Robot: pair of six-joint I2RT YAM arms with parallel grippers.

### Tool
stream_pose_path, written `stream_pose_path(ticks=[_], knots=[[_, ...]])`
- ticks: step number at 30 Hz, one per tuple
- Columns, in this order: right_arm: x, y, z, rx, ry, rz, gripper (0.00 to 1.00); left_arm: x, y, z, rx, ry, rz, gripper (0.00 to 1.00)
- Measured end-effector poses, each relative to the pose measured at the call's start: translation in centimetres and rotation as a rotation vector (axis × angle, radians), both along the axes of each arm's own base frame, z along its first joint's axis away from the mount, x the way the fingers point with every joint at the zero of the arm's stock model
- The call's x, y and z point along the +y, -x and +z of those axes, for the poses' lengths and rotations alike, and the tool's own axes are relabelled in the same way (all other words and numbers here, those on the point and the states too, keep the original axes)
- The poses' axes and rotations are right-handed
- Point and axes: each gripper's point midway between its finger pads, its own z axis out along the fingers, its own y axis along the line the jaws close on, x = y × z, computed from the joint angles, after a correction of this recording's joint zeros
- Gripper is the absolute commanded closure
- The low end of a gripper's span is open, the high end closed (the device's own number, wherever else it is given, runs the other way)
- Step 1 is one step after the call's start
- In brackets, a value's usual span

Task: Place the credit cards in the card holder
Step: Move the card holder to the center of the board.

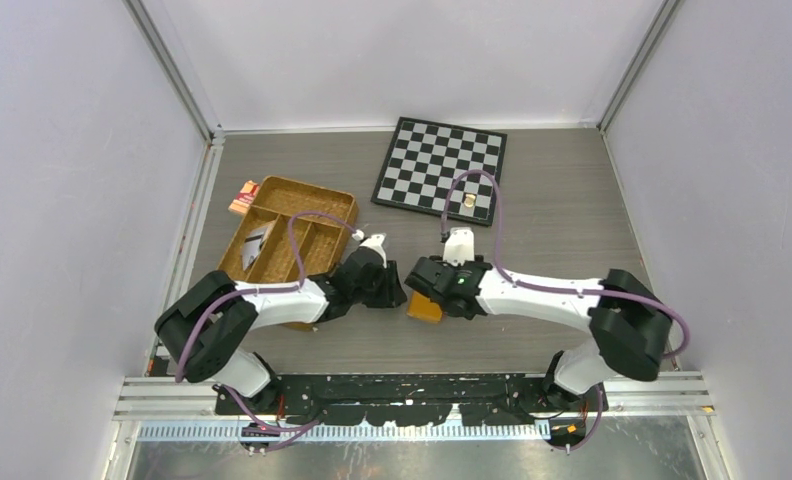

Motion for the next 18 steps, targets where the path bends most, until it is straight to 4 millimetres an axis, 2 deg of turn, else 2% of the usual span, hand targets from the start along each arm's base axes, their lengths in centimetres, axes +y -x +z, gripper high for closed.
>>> stream_pose_path(ticks=[2, 5, 9, 13, 18], knots=[[-0.6, 0.2, 0.9, -0.023, -0.028, -0.015, 0.11, -0.1, 0.0, 0.0, -0.002, -0.004, -0.010, 0.56], [-1.3, 0.7, 1.6, -0.047, -0.073, -0.010, 0.10, -0.5, 0.0, 0.2, -0.001, -0.008, -0.042, 0.51], [-1.4, 1.5, 1.4, -0.054, -0.168, 0.045, 0.14, -1.3, 0.3, 0.7, 0.000, -0.009, -0.109, 0.43], [-0.4, 1.6, 2.1, -0.080, -0.272, 0.111, 0.12, -2.0, 1.0, 1.4, 0.010, -0.004, -0.189, 0.41], [2.6, 1.1, 4.2, -0.128, -0.409, 0.219, 0.05, -2.7, 1.6, 2.4, 0.051, 0.002, -0.261, 0.41]])
